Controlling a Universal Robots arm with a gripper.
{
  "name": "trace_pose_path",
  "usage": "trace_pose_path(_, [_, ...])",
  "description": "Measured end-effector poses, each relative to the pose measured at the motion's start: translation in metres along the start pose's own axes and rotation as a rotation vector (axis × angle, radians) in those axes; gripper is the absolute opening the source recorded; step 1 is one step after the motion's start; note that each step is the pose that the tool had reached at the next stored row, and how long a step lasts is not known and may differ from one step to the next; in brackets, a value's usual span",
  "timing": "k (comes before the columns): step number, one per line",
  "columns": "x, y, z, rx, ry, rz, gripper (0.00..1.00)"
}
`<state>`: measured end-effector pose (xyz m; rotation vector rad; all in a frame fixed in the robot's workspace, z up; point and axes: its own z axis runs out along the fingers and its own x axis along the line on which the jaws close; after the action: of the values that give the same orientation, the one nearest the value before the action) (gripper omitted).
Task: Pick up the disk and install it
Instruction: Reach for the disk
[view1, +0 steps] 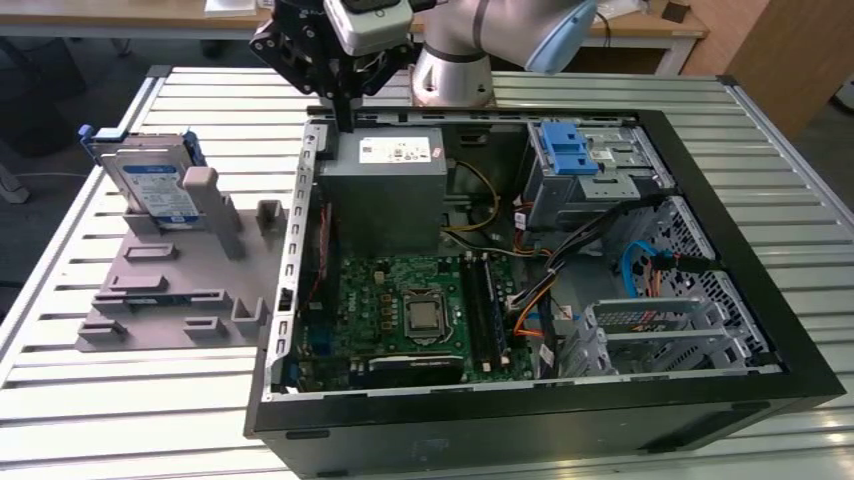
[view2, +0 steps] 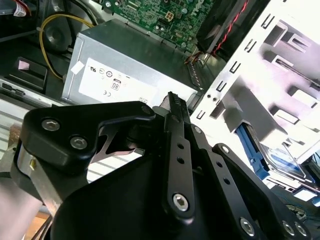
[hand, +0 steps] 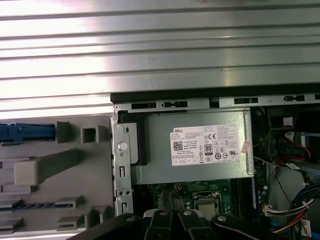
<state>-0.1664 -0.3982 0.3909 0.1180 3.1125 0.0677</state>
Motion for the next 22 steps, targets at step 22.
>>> trace_pose_path(22, [0.0288, 0.0027, 0.0003, 0.0001, 0.0, 0.0, 0.11])
